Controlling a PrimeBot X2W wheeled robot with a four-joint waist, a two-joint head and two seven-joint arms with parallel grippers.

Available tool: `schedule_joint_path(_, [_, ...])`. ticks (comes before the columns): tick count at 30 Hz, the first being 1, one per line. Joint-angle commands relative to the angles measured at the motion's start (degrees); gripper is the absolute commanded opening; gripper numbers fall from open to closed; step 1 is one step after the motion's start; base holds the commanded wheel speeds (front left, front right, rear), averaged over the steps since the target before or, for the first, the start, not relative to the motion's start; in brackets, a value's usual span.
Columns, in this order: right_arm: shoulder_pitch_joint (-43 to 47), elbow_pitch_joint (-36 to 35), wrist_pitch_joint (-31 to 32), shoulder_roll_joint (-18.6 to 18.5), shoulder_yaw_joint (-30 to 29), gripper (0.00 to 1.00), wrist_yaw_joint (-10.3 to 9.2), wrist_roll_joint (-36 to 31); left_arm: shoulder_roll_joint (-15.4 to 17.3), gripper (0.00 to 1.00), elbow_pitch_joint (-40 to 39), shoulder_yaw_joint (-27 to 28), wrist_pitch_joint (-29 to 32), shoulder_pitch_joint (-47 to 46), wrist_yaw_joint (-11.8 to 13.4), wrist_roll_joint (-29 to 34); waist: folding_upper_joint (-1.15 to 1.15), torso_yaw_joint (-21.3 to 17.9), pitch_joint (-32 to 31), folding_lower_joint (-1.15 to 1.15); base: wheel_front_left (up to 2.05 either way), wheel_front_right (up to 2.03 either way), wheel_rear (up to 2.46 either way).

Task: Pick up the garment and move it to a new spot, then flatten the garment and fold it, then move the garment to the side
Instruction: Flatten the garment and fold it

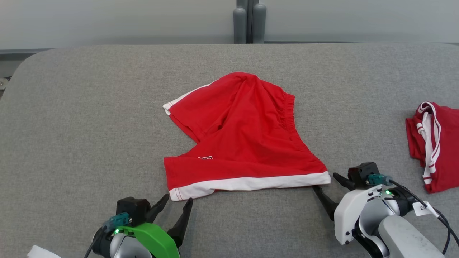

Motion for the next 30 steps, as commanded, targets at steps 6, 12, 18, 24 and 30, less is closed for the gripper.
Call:
schedule_joint_path(6, [-2.89,3.46,-2.4,-0.08,3.37,1.0,-0.09,1.55,0.27,1.0,4.48,-1.24,-0.47,-2.37,-0.17,-1.52,0.0,0.07,0.16,0.0,0.0,0.0,0.0])
schedule_joint_path(12, [-4.18,5.74,-3.56,-0.26,5.38,1.0,-0.09,2.19,0.0,1.0,8.28,-2.23,-1.76,-4.05,-0.17,-2.58,0.0,0.05,-0.22,0.0,0.0,0.0,0.0])
schedule_joint_path(18, [-4.89,7.21,-4.41,-0.4,6.82,1.0,-0.09,2.68,-0.62,1.0,11.3,-2.63,-2.54,-5.0,-0.17,-3.1,0.0,-0.22,-0.51,0.0,0.0,0.0,0.0])
schedule_joint_path(24, [-5.88,8.18,-5.15,-0.14,7.87,1.0,-0.09,2.83,-1.18,1.0,14.26,-2.63,-3.73,-6.74,-0.17,-3.86,0.0,-0.58,0.01,0.0,0.0,0.0,0.0])
schedule_joint_path(30, [-6.73,9.33,-6.05,-0.32,8.9,1.0,-0.09,3.32,-1.37,0.83,16.32,-3.7,-4.6,-8.58,-0.17,-5.54,0.0,-0.95,0.6,0.0,0.0,0.0,0.0])
